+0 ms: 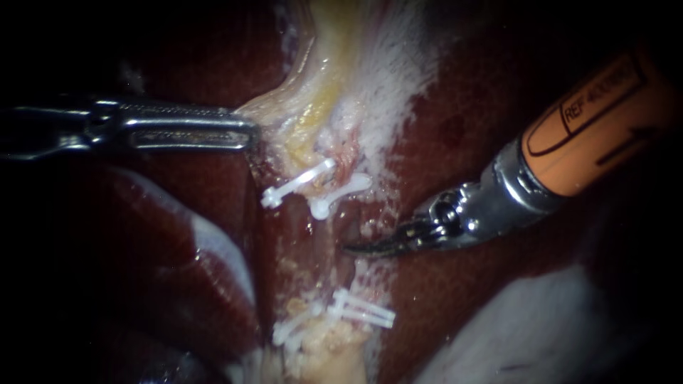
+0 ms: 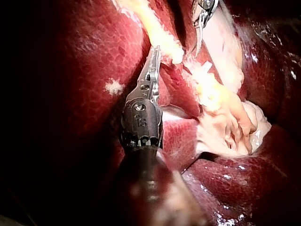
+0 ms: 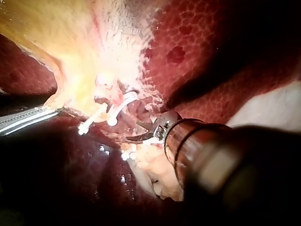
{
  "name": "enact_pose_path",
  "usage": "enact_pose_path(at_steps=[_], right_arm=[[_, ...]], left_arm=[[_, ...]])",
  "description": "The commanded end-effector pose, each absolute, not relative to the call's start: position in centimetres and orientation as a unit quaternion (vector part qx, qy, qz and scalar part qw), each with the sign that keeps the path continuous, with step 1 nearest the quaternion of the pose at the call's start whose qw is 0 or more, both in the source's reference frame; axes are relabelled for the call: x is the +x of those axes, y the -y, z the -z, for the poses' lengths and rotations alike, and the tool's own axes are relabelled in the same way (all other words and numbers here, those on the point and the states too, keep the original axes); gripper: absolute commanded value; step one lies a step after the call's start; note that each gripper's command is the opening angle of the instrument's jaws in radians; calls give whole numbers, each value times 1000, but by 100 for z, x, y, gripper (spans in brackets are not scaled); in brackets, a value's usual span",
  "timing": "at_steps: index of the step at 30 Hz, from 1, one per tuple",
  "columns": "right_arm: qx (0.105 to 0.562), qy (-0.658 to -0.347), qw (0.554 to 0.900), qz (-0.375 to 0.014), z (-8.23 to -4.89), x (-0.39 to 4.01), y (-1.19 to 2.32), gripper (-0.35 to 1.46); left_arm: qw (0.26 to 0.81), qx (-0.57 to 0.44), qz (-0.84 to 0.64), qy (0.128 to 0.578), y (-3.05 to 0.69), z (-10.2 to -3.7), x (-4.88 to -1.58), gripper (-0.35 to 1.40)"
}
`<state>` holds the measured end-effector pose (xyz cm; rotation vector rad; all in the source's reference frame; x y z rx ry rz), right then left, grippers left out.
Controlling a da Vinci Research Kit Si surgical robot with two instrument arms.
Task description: Go back from the cut right tube
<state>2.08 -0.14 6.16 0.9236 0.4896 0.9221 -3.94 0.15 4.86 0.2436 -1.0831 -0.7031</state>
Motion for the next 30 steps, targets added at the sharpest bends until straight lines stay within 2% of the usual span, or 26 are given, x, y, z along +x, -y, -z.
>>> enact_pose_path(at_steps=[1, 7, 11, 16, 21, 26, 30], right_arm=[[425, -225, 767, -424, -617, 207, 13, 68], [417, -240, 774, -410, -620, 207, 15, 84], [403, -252, 775, -417, -622, 207, 16, 91], [400, -257, 780, -408, -621, 203, 16, 94], [380, -281, 802, -367, -620, 190, 18, 113], [361, -303, 821, -322, -617, 170, 17, 121], [328, -333, 847, -253, -614, 160, 14, 131]], left_arm=[[792, 113, 327, 503, -15, -486, -394, -35], [792, 114, 326, 504, -14, -487, -394, -35], [792, 114, 326, 504, -14, -487, -394, -35], [792, 114, 326, 504, -13, -487, -394, -35], [792, 113, 325, 504, -12, -488, -393, -35], [792, 113, 325, 504, -11, -489, -393, -35], [792, 113, 325, 504, -10, -489, -392, -35]])
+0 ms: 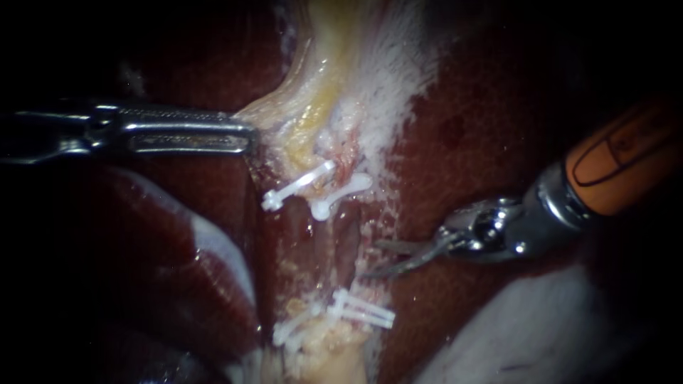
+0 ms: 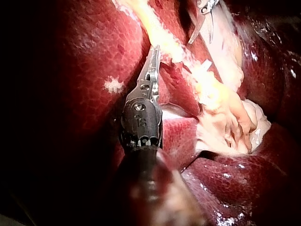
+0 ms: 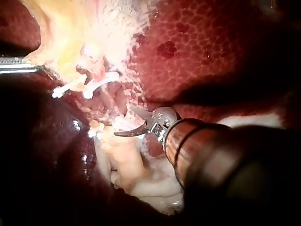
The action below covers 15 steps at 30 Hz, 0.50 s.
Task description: Go back from the cut right tube
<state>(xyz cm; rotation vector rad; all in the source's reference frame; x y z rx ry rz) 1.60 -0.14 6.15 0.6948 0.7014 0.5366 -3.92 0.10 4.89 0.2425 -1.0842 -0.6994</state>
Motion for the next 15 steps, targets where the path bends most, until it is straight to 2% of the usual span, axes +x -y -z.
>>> enact_pose_path(at_steps=[1, 5, 8, 15], right_arm=[[320, -340, 852, -237, -614, 159, 12, 135], [296, -361, 866, -176, -610, 159, 5, 138], [264, -376, 876, -145, -607, 155, -2, 143], [225, -389, 888, -101, -595, 135, -27, 143]], left_arm=[[792, 114, 324, 504, -10, -490, -393, -35], [792, 114, 324, 505, -9, -490, -393, -35], [792, 114, 324, 505, -9, -491, -392, -35], [792, 113, 324, 505, -9, -493, -393, -35]])
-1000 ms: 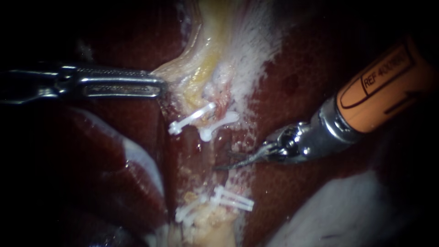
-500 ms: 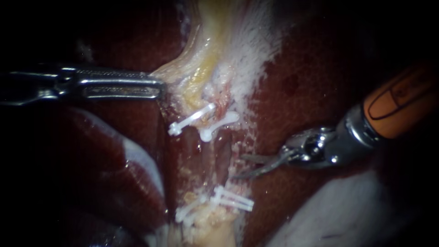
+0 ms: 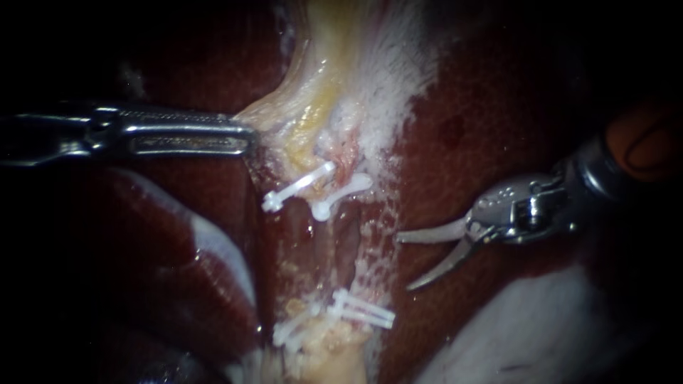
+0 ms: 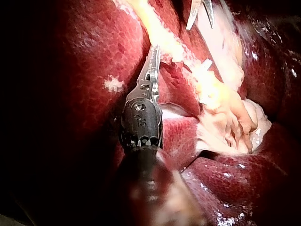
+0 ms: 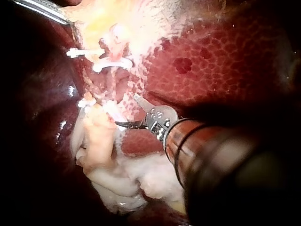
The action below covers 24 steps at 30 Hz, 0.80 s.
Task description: Go back from the cut right tube
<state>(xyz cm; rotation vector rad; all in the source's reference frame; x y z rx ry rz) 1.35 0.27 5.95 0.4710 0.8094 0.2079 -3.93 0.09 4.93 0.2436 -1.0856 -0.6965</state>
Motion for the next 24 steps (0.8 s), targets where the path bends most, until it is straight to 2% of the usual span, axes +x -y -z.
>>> enact_pose_path(at_steps=[1, 7, 24], right_arm=[[221, -390, 889, -97, -594, 132, -31, 143], [203, -390, 893, -96, -585, 123, -51, 143], [200, -389, 893, -103, -581, 127, -45, 143]], left_arm=[[792, 113, 324, 505, -9, -493, -393, -35], [792, 114, 323, 505, -8, -494, -394, -35], [796, 121, 314, 503, 2, -516, -410, -35]])
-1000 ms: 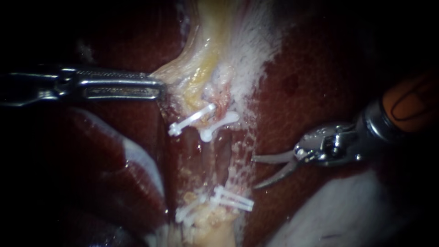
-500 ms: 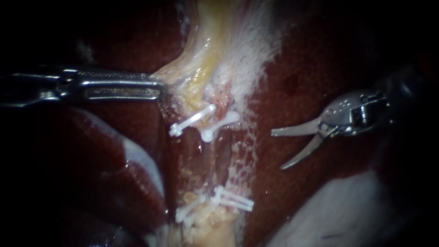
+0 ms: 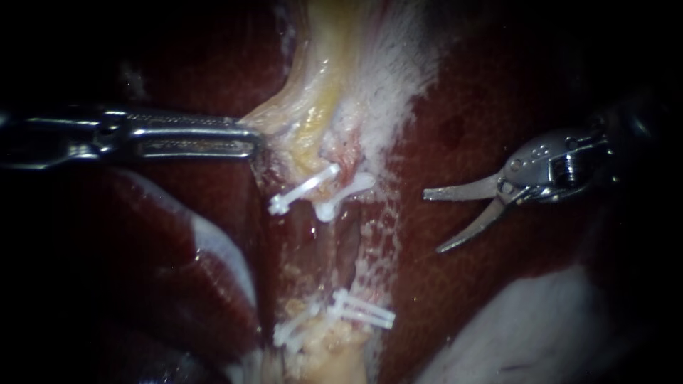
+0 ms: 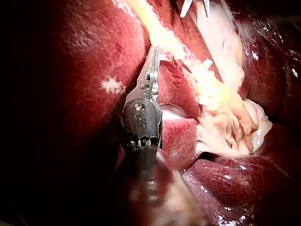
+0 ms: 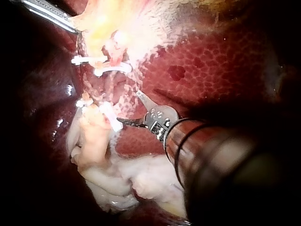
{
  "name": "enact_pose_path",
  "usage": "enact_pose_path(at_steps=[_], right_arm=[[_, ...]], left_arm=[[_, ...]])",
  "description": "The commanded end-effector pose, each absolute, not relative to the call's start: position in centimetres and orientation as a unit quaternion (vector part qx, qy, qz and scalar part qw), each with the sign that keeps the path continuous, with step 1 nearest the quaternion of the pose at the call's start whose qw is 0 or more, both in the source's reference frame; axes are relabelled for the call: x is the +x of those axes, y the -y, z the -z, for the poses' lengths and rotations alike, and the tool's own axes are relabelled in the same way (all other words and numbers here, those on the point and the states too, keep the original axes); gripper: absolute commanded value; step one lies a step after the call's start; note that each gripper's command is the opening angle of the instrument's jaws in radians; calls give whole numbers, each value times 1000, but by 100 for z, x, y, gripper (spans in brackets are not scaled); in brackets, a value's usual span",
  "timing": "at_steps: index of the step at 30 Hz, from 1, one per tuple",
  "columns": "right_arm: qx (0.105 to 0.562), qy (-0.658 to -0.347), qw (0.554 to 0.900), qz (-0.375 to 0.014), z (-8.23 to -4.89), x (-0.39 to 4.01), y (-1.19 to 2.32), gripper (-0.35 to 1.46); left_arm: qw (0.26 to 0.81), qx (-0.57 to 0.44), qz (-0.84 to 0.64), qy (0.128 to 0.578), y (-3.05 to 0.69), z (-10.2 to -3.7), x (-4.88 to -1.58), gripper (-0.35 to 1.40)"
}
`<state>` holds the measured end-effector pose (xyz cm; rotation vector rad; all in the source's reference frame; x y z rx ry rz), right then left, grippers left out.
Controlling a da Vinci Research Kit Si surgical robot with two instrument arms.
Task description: Go back from the cut right tube
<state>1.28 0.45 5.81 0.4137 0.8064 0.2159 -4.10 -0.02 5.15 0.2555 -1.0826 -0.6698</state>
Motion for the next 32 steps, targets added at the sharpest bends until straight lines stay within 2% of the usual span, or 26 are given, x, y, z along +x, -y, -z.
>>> enact_pose_path(at_steps=[1, 14, 32], right_arm=[[200, -389, 893, -103, -580, 128, -45, 143], [204, -389, 893, -101, -577, 128, -41, 143], [205, -394, 890, -103, -573, 128, -39, 143]], left_arm=[[798, 123, 312, 502, 4, -519, -413, -35], [801, 151, 302, 495, 28, -535, -449, -35], [801, 152, 300, 496, 28, -534, -450, -35]])
